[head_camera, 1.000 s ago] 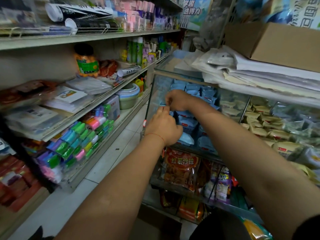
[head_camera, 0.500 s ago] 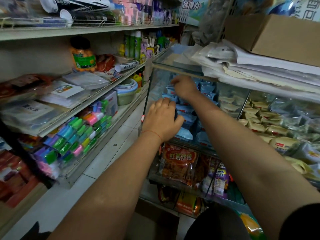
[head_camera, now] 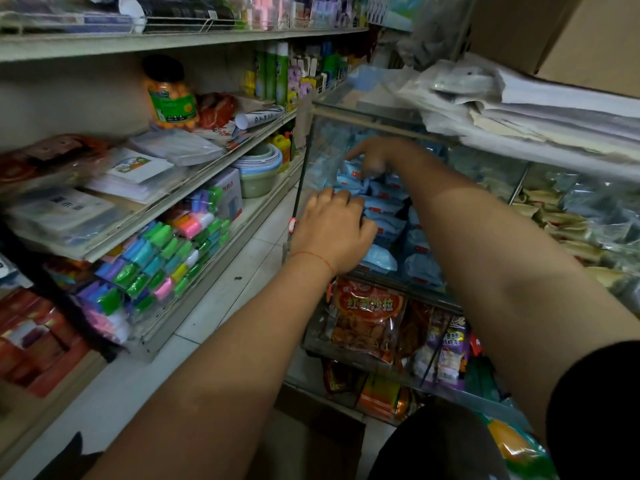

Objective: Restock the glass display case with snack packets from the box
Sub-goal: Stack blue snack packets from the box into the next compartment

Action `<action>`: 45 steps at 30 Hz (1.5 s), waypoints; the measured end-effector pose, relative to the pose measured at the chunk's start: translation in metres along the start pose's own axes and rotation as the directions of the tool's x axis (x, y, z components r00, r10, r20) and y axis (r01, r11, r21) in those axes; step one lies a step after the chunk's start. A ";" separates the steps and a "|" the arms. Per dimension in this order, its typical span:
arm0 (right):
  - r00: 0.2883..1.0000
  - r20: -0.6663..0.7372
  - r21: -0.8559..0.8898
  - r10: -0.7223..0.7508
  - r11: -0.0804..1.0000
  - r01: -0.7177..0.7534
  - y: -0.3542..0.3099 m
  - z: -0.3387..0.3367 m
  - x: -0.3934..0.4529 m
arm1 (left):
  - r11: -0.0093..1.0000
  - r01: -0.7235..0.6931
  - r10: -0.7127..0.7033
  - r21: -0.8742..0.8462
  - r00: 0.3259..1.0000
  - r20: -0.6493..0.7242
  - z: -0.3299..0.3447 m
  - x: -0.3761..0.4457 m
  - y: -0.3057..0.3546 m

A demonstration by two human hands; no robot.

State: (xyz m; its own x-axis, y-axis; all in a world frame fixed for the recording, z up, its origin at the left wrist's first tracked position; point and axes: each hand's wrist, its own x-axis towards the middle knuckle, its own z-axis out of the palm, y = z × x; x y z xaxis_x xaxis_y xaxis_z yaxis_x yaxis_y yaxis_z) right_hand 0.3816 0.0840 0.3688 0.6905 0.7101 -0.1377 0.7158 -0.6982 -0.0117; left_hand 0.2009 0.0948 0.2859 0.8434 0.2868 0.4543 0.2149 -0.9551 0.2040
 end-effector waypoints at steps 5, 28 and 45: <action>0.999 -0.047 0.059 -0.023 0.998 0.026 0.001 0.013 0.014 | 1.000 0.009 -0.009 0.001 1.000 0.009 0.002 0.000 0.001; 0.981 -0.138 0.253 0.134 0.963 -0.096 0.007 0.019 0.007 | 1.000 -0.012 0.011 0.016 0.999 0.051 0.000 -0.001 0.000; 0.952 -0.150 0.346 0.265 0.916 -0.201 0.017 0.046 0.033 | 1.000 -0.018 0.017 0.023 0.999 0.041 0.001 0.000 -0.001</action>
State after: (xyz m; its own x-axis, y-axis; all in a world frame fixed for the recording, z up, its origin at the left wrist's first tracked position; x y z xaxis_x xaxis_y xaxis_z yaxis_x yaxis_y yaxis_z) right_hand 0.4117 0.0914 0.3182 0.8631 0.5048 0.0142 0.4813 -0.8136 -0.3261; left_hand 0.2014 0.0960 0.2845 0.8666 0.2668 0.4218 0.2104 -0.9616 0.1760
